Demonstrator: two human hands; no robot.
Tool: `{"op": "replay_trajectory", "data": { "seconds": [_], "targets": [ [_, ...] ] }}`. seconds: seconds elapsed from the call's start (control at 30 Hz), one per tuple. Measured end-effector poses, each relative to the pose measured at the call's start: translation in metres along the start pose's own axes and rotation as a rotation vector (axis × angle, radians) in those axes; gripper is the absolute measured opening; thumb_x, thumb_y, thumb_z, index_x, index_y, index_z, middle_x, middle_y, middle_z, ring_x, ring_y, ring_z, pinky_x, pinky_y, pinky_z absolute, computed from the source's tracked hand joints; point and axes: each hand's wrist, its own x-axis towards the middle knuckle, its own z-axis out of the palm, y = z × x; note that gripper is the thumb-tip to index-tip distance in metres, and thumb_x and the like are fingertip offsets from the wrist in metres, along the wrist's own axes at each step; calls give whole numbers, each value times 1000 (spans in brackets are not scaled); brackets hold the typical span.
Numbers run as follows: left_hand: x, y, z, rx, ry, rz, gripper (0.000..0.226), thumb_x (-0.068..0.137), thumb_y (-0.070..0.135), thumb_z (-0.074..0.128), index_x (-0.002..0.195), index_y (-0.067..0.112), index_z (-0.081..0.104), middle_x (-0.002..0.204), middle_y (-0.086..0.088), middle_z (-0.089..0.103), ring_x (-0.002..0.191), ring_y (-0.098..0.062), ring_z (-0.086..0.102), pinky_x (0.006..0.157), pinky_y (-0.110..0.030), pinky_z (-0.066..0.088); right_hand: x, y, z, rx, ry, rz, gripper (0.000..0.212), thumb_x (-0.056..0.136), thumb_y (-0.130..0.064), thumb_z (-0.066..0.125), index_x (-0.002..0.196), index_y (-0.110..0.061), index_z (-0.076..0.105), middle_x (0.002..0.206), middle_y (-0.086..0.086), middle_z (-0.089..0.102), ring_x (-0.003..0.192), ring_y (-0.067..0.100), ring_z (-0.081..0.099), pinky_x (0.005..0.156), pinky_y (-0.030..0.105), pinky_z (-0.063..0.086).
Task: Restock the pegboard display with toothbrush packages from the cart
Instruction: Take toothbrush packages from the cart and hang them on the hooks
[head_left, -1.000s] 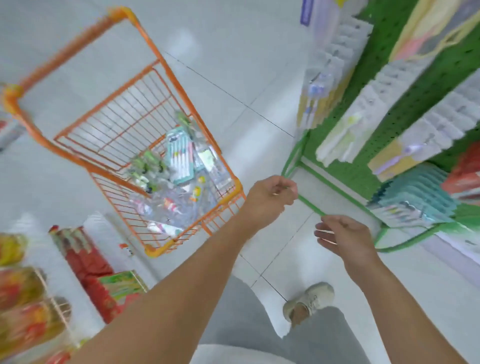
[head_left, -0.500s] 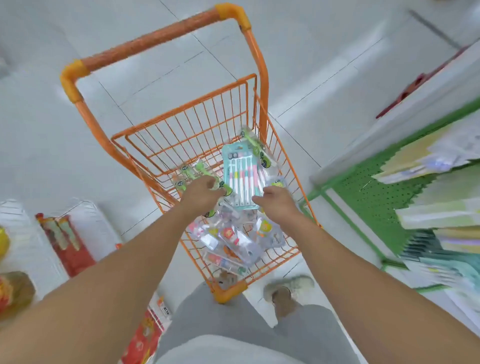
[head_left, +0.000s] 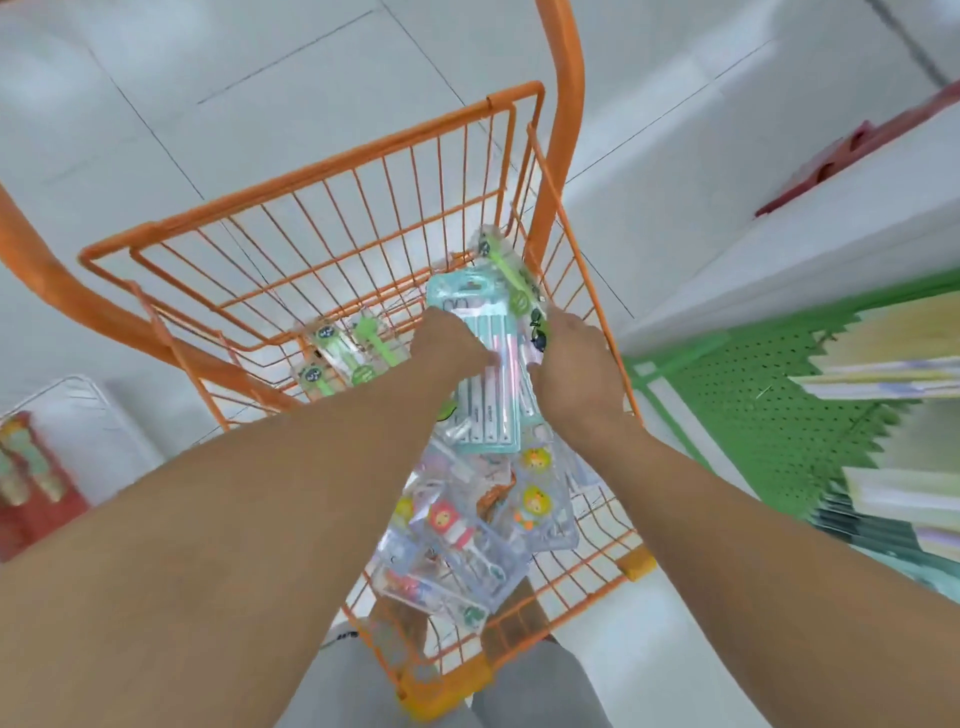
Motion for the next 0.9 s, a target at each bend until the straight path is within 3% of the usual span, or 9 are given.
{"op": "replay_trajectory", "data": {
  "seconds": [0.13,0.27,0.37,0.43,0.5,0.57,0.77,0.83,0.9],
  "targets": [
    [9,4,-1,-225,46,-21,54,75,26,86,117,3,62,108,-11,69,99,-27,68,73,-33,55,10,-3,7,8,-26,58,37,90,-6,64,124,-5,50,117,16,60,111,35,55,78,38,43],
    [-13,12,-37,-416,176,109,12,88,22,74,80,15,69,87,-7,68,81,-25,65,73,-38,56,4,-14,-4,384,-52,196,27,89,-27,73,94,-7,56,84,11,61,82,33,60,56,33,40],
    [-32,2,-86,-426,337,195,12,92,20,68,81,17,65,83,-5,64,74,-22,58,65,-32,45,-14,-25,-14,625,-267,267,54,82,-33,82,112,9,64,103,23,70,96,38,67,82,48,56],
    [-43,-9,-113,-224,422,305,10,93,21,64,91,12,64,88,-9,65,79,-25,59,67,-33,44,-30,-31,-12,716,-482,240,51,78,-31,85,99,11,67,86,25,68,79,37,69,80,56,57],
    [-52,-17,-128,-29,485,380,14,94,21,59,91,7,60,86,-12,63,79,-30,56,65,-36,39,-34,-34,-4,627,-444,165,41,83,-29,80,84,9,65,76,23,61,71,35,63,79,57,56],
    [-60,-22,-133,50,517,437,13,96,20,57,95,7,59,83,-11,62,76,-32,54,63,-37,36,-23,-35,3,458,-274,159,39,90,-30,73,110,3,65,109,21,66,101,34,64,90,44,54],
    [-80,-35,-133,-42,600,505,17,99,22,57,109,9,61,91,-3,63,82,-25,54,68,-33,36,28,-42,29,182,-327,251,100,85,-59,70,149,4,25,145,22,43,135,38,42,106,44,42],
    [-83,-39,-130,-92,574,482,18,99,21,57,112,10,63,97,-3,66,88,-23,57,72,-34,42,46,-44,33,143,-326,309,108,84,-68,65,151,6,25,147,21,44,135,37,44,108,43,41],
    [-85,-44,-125,-120,542,463,18,99,21,58,113,11,64,101,-4,69,92,-23,60,77,-38,49,60,-44,36,224,-348,354,87,88,-61,65,142,3,43,132,15,56,115,31,60,94,38,52]
  ]
}}
